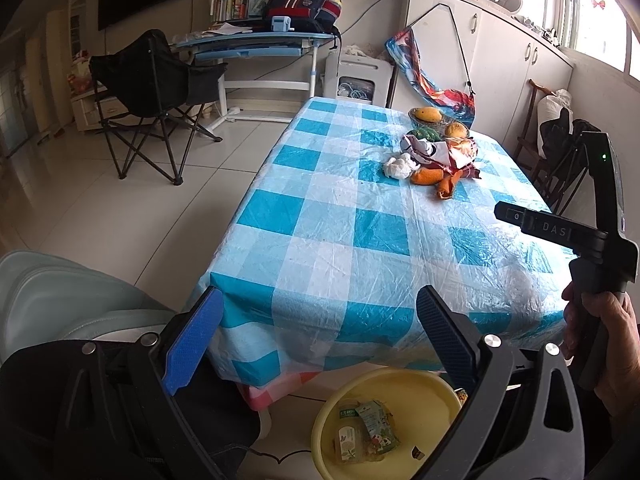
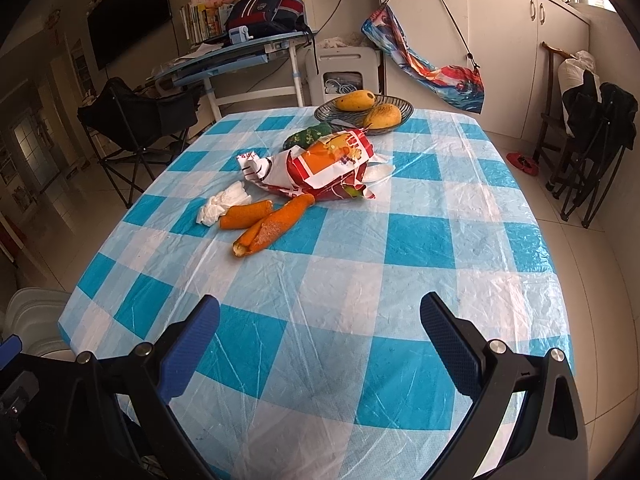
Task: Collect trash
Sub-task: 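Move the right gripper toward the long carrot peel while the left approaches the white tissue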
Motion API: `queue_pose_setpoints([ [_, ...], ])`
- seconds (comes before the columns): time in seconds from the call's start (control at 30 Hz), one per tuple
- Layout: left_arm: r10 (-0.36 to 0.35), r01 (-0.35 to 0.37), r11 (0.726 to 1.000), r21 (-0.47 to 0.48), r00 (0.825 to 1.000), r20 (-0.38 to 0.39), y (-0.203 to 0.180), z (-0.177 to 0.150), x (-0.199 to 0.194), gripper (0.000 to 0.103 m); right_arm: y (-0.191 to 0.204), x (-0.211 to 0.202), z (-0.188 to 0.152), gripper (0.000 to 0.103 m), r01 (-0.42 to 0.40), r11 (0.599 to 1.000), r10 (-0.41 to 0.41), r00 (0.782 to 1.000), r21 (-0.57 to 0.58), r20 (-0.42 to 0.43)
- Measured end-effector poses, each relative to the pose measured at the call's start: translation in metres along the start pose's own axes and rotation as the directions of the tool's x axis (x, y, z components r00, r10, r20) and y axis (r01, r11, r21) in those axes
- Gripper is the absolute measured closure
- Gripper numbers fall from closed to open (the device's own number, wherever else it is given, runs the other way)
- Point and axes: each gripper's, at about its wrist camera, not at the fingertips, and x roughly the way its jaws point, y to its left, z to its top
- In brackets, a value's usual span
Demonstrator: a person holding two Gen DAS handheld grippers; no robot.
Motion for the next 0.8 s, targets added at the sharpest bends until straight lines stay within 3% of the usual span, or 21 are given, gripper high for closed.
queue_pose_setpoints([
  [0.8, -0.007, 0.007, 1.0, -0.021, 0.999, -0.038, 0.002, -0.002, 0.011, 0.008, 0.014, 0.011, -0.003, 0.007, -0.024, 0.999, 0.023, 0.999, -0.021, -0.04],
])
